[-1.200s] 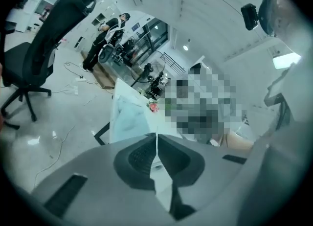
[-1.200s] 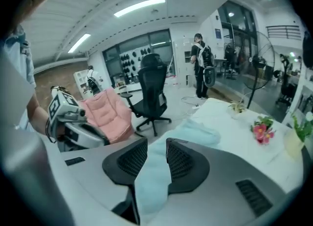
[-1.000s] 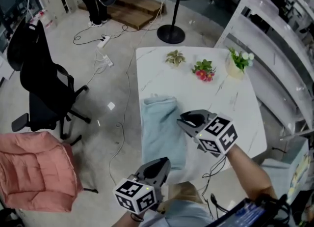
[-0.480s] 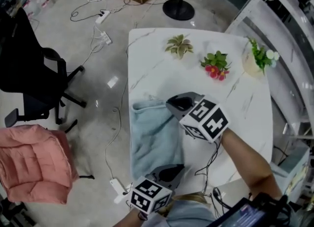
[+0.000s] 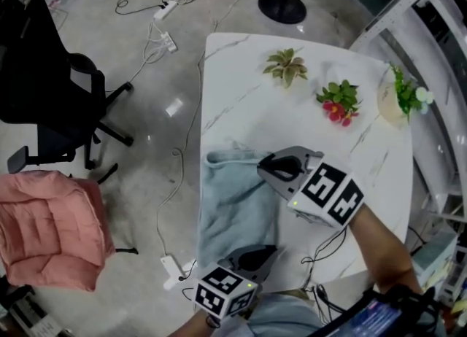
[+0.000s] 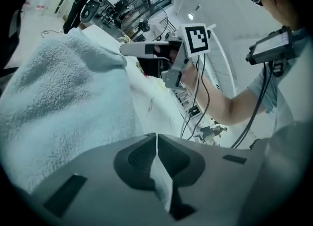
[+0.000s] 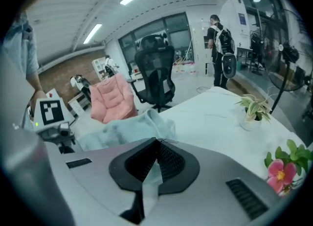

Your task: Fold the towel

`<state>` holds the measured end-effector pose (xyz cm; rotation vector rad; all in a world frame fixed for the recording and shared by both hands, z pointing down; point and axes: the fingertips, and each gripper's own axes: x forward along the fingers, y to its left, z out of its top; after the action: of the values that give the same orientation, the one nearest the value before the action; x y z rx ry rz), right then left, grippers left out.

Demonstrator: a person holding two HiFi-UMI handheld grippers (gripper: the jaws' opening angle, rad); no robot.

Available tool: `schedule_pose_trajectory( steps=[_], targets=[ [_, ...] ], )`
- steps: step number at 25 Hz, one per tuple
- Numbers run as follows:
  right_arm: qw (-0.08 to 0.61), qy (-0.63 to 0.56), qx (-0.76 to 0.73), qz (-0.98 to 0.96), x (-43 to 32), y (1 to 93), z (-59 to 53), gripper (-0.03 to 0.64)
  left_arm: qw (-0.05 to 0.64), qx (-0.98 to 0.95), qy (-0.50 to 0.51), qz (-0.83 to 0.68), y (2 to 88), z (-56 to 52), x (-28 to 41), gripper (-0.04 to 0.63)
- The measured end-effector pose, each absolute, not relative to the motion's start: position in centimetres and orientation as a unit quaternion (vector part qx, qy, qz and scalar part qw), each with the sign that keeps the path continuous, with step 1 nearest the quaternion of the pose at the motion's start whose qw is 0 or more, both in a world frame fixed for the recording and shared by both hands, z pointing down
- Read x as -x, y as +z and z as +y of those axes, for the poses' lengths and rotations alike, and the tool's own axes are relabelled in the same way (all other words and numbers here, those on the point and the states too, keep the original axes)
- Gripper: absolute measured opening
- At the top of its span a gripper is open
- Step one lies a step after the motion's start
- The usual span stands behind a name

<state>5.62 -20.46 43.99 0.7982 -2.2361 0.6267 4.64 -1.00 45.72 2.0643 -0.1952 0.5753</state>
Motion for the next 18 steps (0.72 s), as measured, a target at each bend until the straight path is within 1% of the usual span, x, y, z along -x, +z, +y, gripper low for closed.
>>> schedule_pose_trajectory(
  steps=[3,5,8,12,14,18],
  targets=[
    [0.401,0.196,-0.32,-0.836,-6.3,46.5,-20.3,0.018,0.472,-0.844,0.241,-0.077,45.8,-0.8,-4.7,0.015],
    [0.417,0.161,-0.34,-0.827,-6.5,47.2,-21.9,0.018,0.471,-0.845,0.242,-0.075,45.8,-0.9,-4.7,0.015],
    [0.427,0.119,-0.346,-0.827,-6.0,47.2,-24.5,0.018,0.473,-0.844,0.242,-0.077,45.9,-1.0,-4.7,0.015],
    [0.442,0.104,-0.338,-0.824,-5.5,48.1,-26.3,0.018,0.479,-0.84,0.245,-0.078,45.9,-1.0,-4.7,0.015],
    [0.444,0.105,-0.334,-0.825,-5.3,48.8,-26.8,0.018,0.481,-0.836,0.252,-0.076,45.9,-1.0,-4.6,0.015],
    [0.419,0.148,-0.33,-0.833,-5.2,48.9,-26.9,0.018,0.482,-0.836,0.248,-0.081,46.0,-1.3,-4.7,0.014]
  ],
)
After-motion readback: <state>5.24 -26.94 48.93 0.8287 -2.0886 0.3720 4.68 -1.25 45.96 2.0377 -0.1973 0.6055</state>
